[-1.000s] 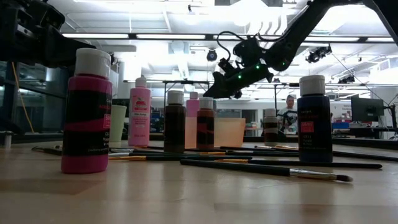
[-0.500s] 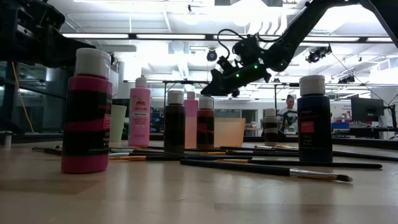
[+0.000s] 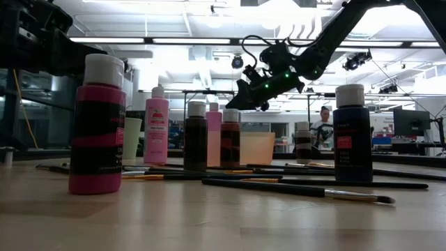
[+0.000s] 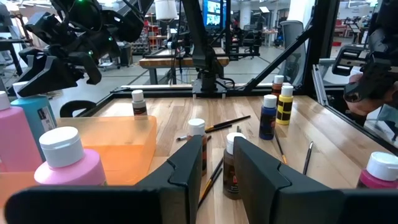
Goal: Pick & Place Paint Supplies
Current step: Put the blue paint bottle into the orange bin
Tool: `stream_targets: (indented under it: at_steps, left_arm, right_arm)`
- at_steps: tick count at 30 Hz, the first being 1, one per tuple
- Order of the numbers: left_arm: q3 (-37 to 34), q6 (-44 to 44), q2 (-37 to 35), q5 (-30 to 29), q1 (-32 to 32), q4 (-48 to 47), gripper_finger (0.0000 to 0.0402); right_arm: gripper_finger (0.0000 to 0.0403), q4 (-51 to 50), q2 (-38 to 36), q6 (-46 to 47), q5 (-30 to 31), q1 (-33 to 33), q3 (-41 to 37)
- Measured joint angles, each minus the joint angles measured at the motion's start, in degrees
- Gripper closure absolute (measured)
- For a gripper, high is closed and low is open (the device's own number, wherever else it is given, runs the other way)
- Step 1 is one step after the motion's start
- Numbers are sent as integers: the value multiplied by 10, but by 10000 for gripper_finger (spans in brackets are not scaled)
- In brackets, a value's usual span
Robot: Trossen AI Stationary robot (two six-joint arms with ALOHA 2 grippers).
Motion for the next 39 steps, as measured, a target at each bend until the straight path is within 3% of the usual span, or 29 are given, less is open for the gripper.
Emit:
stream_targets:
  at_steps: [9, 17, 21, 33, 39]
  left_arm:
    - [0, 0, 0, -11, 0, 0, 314]
    - [0, 0, 0, -14, 0, 0, 314]
    - [9, 0, 0, -57, 0, -4, 307]
    - [15, 0, 15, -170, 0, -4, 167]
    - [15, 0, 67, -211, 0, 12, 149]
  right_arm:
    - [265, 1, 0, 6, 0, 0, 0]
    - [206, 1, -2, 6, 1, 0, 0]
    - [178, -2, -10, 7, 8, 0, 0]
    - [121, -102, -98, -15, 36, 7, 0]
    - [118, -171, -161, -18, 35, 17, 0]
